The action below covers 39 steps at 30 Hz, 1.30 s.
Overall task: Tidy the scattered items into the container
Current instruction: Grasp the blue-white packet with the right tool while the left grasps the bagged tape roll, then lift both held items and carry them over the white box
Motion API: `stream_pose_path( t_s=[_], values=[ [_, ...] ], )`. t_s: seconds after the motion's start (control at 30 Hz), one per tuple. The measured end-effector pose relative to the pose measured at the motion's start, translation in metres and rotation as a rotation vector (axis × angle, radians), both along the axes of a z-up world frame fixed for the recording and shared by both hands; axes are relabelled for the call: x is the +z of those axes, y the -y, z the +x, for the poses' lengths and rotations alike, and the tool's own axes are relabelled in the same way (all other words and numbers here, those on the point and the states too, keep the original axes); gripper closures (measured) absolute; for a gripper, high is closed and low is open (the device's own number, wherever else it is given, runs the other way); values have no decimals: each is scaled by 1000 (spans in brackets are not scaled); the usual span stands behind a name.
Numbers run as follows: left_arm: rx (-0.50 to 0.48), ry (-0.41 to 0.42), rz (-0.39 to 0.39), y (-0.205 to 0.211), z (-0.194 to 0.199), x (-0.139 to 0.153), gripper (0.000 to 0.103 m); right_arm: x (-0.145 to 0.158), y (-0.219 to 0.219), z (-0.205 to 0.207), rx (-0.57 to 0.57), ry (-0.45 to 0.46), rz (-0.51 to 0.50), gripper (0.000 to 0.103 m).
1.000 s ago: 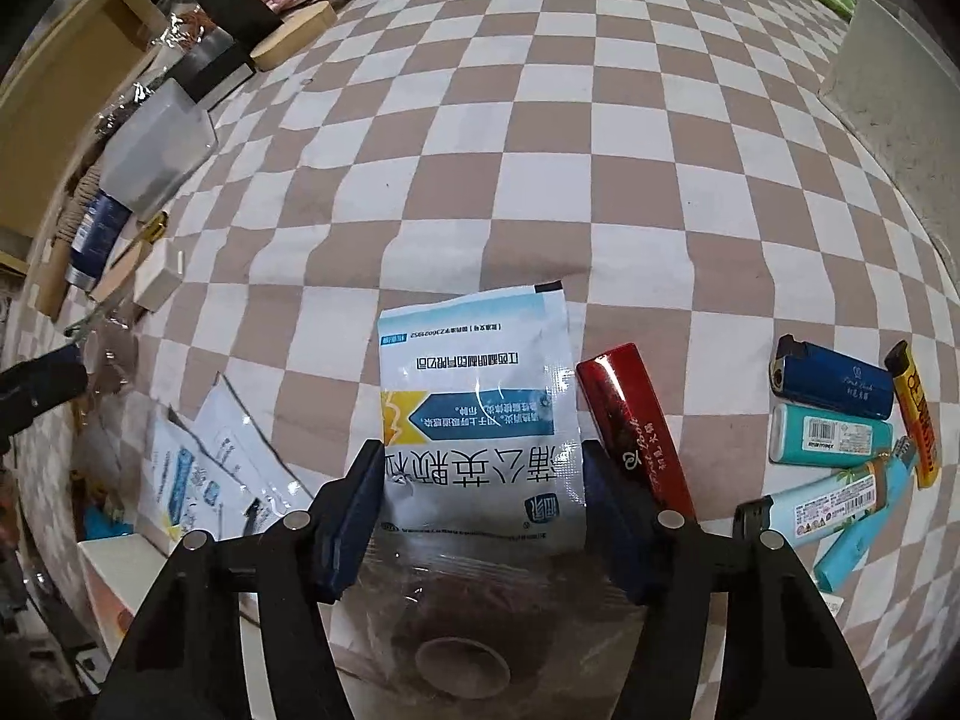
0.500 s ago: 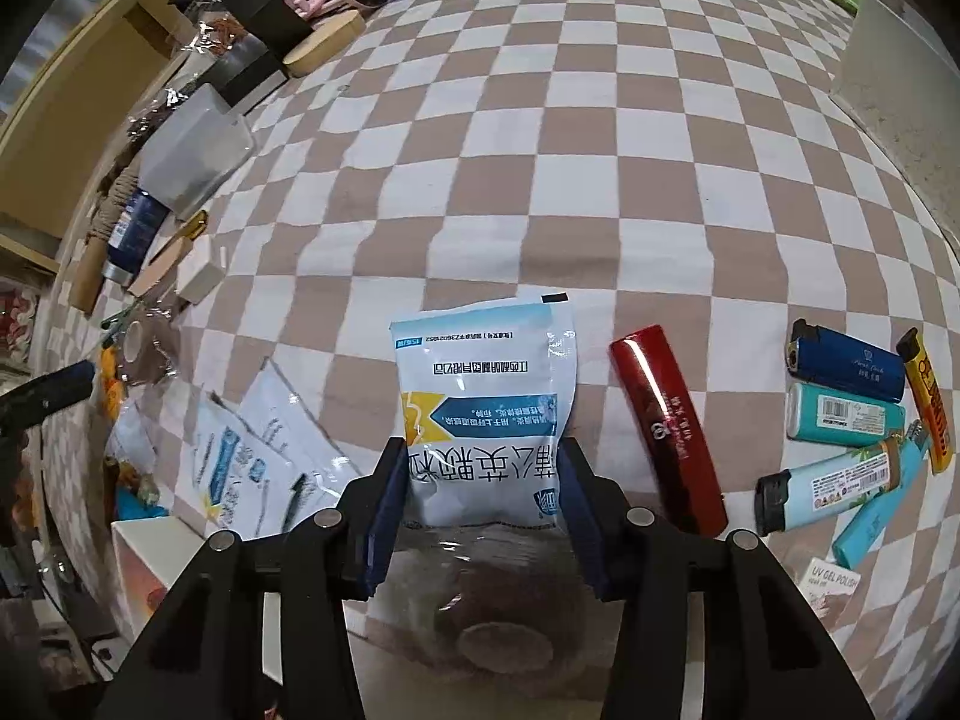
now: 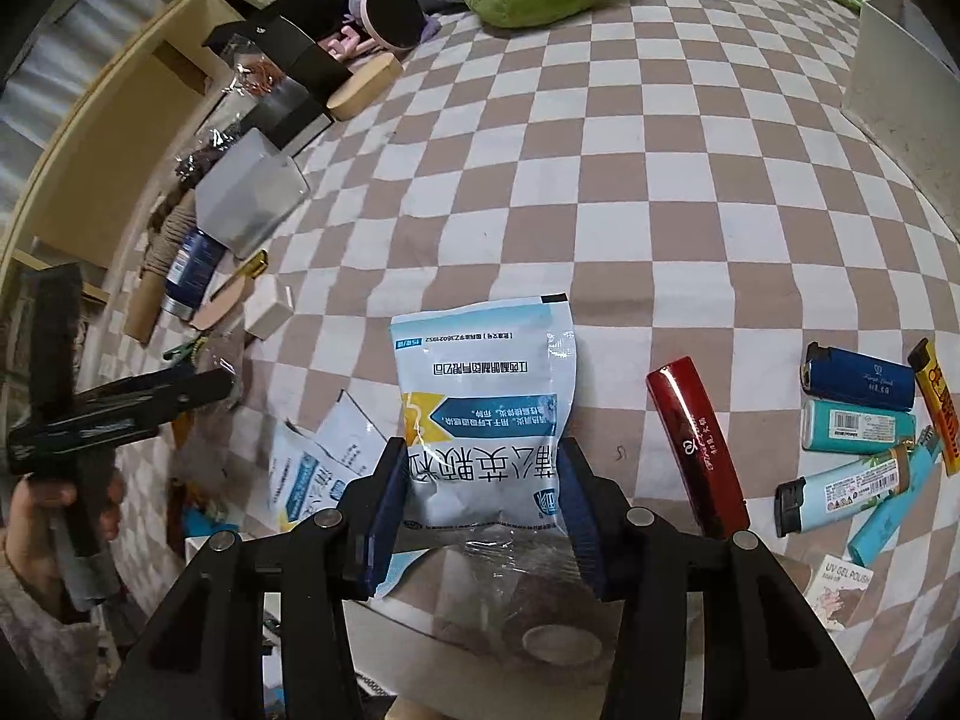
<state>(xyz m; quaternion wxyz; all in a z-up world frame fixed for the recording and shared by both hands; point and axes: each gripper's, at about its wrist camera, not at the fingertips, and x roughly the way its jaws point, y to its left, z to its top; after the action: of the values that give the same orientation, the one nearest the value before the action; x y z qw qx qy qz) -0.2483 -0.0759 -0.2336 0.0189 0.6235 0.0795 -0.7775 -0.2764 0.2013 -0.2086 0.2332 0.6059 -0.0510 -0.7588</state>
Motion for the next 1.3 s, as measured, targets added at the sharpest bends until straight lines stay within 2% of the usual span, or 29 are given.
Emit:
stream_pose_path(
  t_s=[0.13, 0.27, 0.33, 0.43, 0.6, 0.83, 1.1, 1.3],
  values=[
    [-17, 11, -64, -10, -3, -5, 24, 4, -1, 3, 5, -3, -9, 54],
    [-35, 5, -127, -16, -4, -10, 35, 7, -2, 7, 15, -4, -18, 54],
    [-37, -3, -139, -16, -3, -10, 47, 9, -2, 9, 19, -6, -24, 54],
    [-22, -8, -109, -11, -2, -7, 51, 13, -3, 11, 26, -11, -35, 54],
    [-34, -23, -82, -8, 8, 3, 53, 18, -5, 14, 30, -16, -49, 54],
    [-66, -86, -39, -20, 28, 33, 53, 30, -10, 22, 40, -46, -45, 54],
    [-122, -173, -11, -45, 39, 70, 53, 69, -17, 46, 60, -128, -39, 54],
    [-177, -253, 30, -62, 69, 109, 53, 111, -23, 75, 78, -199, -52, 54]
  ],
)
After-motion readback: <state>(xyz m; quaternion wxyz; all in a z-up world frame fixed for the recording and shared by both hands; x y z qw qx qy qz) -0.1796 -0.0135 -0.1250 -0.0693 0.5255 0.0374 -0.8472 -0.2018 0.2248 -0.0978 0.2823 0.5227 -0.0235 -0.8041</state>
